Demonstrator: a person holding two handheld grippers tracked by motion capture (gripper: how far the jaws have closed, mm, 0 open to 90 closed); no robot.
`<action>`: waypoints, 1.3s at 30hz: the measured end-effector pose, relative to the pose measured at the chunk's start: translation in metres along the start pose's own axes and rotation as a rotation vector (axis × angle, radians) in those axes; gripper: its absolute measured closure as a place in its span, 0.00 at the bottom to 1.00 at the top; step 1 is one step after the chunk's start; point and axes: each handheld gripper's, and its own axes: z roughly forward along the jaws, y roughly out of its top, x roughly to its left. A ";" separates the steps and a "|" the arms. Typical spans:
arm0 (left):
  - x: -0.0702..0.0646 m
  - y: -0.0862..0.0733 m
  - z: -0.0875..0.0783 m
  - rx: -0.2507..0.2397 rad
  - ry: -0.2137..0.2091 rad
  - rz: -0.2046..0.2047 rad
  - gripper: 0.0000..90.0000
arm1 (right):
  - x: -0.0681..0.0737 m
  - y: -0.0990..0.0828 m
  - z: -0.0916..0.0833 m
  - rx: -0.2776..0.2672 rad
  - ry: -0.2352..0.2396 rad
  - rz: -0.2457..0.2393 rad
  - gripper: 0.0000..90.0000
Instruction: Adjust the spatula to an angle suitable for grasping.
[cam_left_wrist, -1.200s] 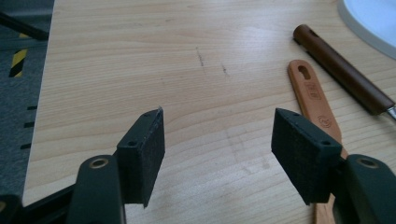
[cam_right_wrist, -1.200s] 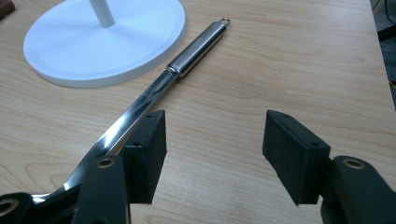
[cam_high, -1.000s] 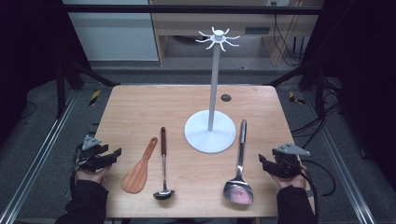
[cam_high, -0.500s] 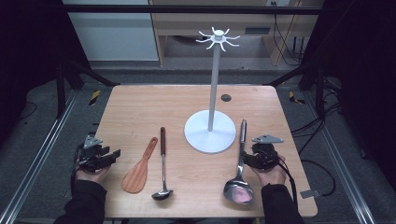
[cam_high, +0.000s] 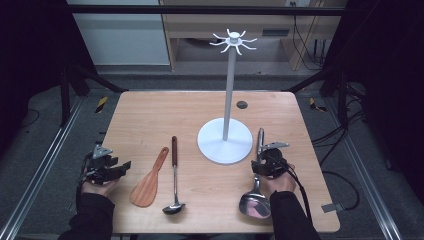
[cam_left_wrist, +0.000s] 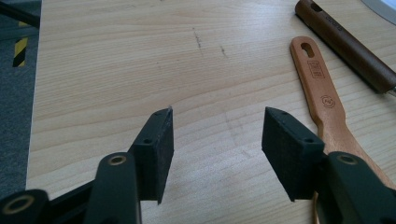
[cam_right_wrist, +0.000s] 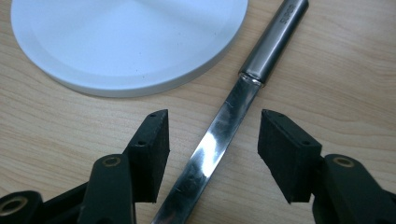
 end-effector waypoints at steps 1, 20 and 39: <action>0.000 0.000 0.001 0.012 0.009 0.007 0.51 | 0.000 0.000 0.001 0.007 0.001 0.000 0.49; 0.003 -0.006 0.003 0.023 0.010 0.008 0.62 | -0.003 -0.003 0.017 0.120 0.020 0.037 0.65; -0.004 -0.004 0.004 0.043 0.010 0.007 0.58 | -0.019 -0.002 0.011 0.171 -0.035 0.057 0.76</action>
